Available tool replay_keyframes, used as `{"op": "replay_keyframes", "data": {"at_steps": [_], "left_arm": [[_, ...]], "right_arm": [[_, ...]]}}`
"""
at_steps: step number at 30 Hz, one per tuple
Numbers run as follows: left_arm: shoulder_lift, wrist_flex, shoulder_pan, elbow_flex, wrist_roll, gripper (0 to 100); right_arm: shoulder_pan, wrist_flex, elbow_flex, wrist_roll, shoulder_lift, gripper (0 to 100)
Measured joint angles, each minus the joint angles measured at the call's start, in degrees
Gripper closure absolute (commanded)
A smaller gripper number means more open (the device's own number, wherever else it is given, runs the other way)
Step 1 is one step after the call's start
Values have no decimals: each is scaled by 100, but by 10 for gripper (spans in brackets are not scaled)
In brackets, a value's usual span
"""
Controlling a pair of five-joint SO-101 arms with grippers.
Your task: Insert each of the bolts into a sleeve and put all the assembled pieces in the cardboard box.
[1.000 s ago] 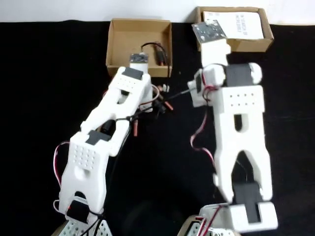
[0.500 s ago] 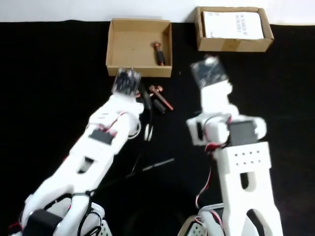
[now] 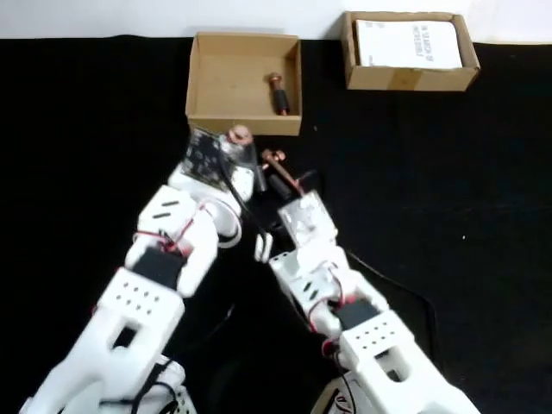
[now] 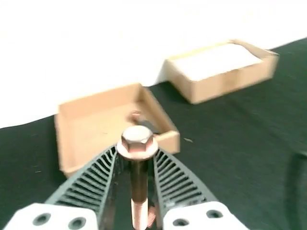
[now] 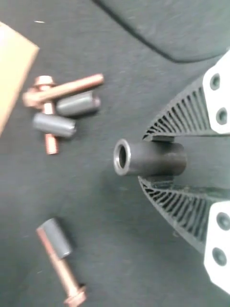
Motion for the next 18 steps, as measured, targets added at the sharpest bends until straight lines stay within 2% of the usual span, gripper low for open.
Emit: {"op": "replay_keyframes", "data": {"at_steps": [5, 9, 18], "left_arm": [[-1336, 1081, 290, 0, 369, 991], [-2048, 1556, 668, -18, 360, 990], [-2198, 1714, 589, -378, 976, 990]], "right_arm": [[0, -1908, 598, -413, 246, 991], [0, -2646, 598, -695, 633, 991], [-510, -4413, 598, -141, 1644, 991]]}}
